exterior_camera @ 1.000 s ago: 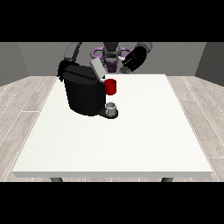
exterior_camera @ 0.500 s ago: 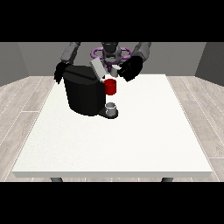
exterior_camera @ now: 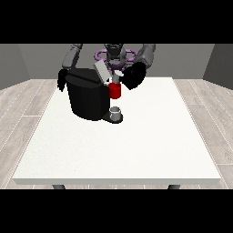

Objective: Insert the coffee pod into the coffee machine and close the lid

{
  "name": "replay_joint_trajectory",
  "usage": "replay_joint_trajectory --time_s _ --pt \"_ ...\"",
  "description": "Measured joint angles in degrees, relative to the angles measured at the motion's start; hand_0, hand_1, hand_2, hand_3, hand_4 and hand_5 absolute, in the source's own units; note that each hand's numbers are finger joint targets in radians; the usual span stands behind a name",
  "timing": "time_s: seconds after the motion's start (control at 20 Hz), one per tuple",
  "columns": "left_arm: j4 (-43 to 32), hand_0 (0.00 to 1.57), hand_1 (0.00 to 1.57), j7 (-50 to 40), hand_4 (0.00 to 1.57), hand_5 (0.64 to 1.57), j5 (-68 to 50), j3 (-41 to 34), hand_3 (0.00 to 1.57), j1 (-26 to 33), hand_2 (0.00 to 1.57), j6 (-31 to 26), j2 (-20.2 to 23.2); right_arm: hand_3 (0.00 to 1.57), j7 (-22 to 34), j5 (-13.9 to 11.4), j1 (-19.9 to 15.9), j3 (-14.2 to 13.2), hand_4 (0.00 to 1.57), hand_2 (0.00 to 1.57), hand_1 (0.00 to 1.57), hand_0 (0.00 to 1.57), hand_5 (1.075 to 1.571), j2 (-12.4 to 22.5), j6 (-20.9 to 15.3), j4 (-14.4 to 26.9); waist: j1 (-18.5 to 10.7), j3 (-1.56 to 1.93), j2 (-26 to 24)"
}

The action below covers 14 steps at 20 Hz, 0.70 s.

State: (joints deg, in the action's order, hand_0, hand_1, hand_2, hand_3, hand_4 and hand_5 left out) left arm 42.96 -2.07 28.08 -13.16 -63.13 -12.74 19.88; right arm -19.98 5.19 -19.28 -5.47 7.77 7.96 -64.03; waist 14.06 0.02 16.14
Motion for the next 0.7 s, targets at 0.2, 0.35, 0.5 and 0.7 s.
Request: replay_joint_trajectory --time_s 0.2,0.35,0.5,0.7 --pt "-1.0 1.44 1.44 0.7 0.63 1.571 -0.3 -0.7 1.36 -1.4 1.47 0.0 1.4 0.0 -0.3 0.0 -1.2 -0.3 0.17 0.0 0.0 0.0 1.571 0.4 0.3 0.2 0.7 0.02 1.6" --pt "-1.6 1.43 1.43 1.5 0.68 1.571 0.1 -0.3 1.42 -2.1 1.49 -0.8 3.0 0.0 -0.2 0.1 -1.9 -0.6 0.24 0.0 0.0 0.0 1.571 0.7 0.4 0.9 0.5 0.02 2.5" --pt "-2.0 1.48 1.48 1.7 0.7 1.571 0.6 0.1 1.4 -2.7 1.5 -1.1 3.7 0.0 -0.6 0.0 -2.8 -0.9 0.19 0.0 0.0 0.0 1.571 0.8 0.3 1.8 0.6 0.03 3.3" --pt "-1.6 1.49 1.49 0.8 0.63 1.571 1.1 0.7 1.37 -4.1 1.48 -0.9 3.6 0.0 -1.1 0.4 -4.8 -2.3 0.26 0.0 0.0 0.0 1.571 1.9 0.6 4.7 -0.2 0.03 3.9"
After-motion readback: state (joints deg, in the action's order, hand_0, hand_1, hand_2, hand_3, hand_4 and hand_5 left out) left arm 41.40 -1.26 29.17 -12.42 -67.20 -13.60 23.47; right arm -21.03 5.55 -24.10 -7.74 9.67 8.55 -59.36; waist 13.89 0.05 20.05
